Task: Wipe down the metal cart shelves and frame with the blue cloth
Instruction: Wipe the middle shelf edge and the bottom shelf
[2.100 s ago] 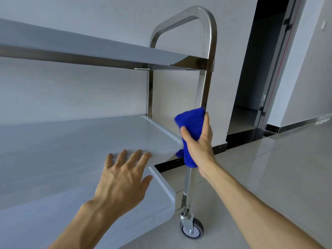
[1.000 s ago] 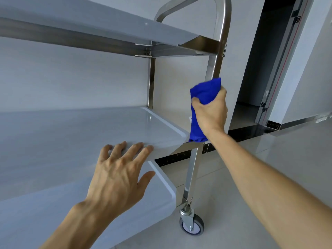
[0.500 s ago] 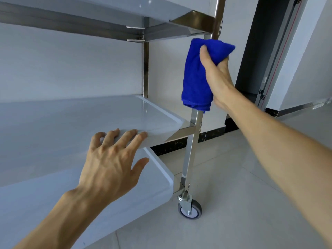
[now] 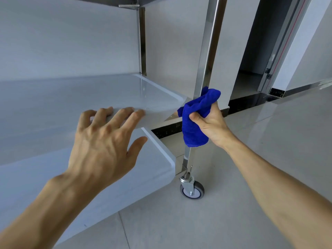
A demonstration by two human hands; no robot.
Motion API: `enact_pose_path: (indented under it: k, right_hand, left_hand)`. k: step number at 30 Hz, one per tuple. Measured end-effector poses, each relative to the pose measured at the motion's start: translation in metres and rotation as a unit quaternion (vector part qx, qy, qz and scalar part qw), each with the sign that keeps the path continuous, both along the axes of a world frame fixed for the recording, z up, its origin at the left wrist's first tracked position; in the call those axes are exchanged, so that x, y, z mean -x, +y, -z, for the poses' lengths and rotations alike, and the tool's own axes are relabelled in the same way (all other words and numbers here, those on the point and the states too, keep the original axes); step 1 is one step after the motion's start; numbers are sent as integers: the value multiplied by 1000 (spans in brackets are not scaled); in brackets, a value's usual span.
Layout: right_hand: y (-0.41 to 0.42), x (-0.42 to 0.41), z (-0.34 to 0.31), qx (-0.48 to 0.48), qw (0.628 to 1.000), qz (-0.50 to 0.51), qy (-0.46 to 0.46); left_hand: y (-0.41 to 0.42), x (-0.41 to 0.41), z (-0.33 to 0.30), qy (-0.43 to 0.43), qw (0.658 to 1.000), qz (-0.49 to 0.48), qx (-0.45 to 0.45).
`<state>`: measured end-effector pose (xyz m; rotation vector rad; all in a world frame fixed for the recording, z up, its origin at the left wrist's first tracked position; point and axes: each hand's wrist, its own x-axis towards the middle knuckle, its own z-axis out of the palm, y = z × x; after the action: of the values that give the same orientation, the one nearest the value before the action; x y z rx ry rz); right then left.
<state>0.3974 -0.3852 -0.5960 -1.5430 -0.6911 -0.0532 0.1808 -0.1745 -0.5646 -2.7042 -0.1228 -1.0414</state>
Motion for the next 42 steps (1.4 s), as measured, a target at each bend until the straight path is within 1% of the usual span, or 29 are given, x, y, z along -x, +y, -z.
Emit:
enact_pose_path:
  k: [2, 5, 8, 11, 13, 16, 21, 26, 30, 32, 35, 36, 38, 40, 42]
  right_hand:
    - [2, 1, 10, -11, 1000, 22, -12]
    - [14, 3, 25, -19, 995, 99, -19]
    - [33, 8, 45, -79, 980, 183, 22]
    - [40, 7, 69, -89, 973, 209, 51]
    - [36, 9, 88, -65, 974, 215, 34]
    - [32, 13, 120, -38, 979, 195, 38]
    - [25, 18, 157, -11, 981, 140, 137]
    - [18, 21, 156, 35, 985, 102, 136]
    - [10, 27, 147, 105, 978, 83, 158]
    - [7, 30, 141, 181, 968, 98, 144]
    - [1, 45, 129, 291, 937, 147, 128]
    - [-1, 54, 126, 305, 930, 166, 122]
    - [-4, 73, 121, 298, 934, 182, 81]
    - [0, 89, 111, 277, 946, 167, 28]
    - [12, 94, 97, 286, 947, 141, -32]
  left_hand:
    - [0, -1, 1, -5, 1000, -1, -5]
    - [1, -2, 3, -12, 1000, -1, -13]
    - [2, -3, 4, -19, 1000, 0, -14]
    - [4, -4, 5, -23, 1000, 1, -20]
    - [4, -4, 7, -24, 999, 2, -22]
    - [4, -5, 8, -28, 999, -1, -23]
    - [6, -6, 9, -32, 999, 1, -28]
    - [6, -6, 9, -36, 999, -1, -34]
    - [6, -5, 10, -26, 999, 2, -38]
    - [6, -5, 9, -21, 999, 0, -39]
    - [6, -1, 7, -12, 999, -4, -39]
    - [5, 0, 7, -10, 999, -3, -38]
    - [5, 0, 6, -8, 999, 1, -34]
    - [5, 0, 5, -8, 999, 3, -32]
    - [5, 1, 6, -5, 999, 4, -33]
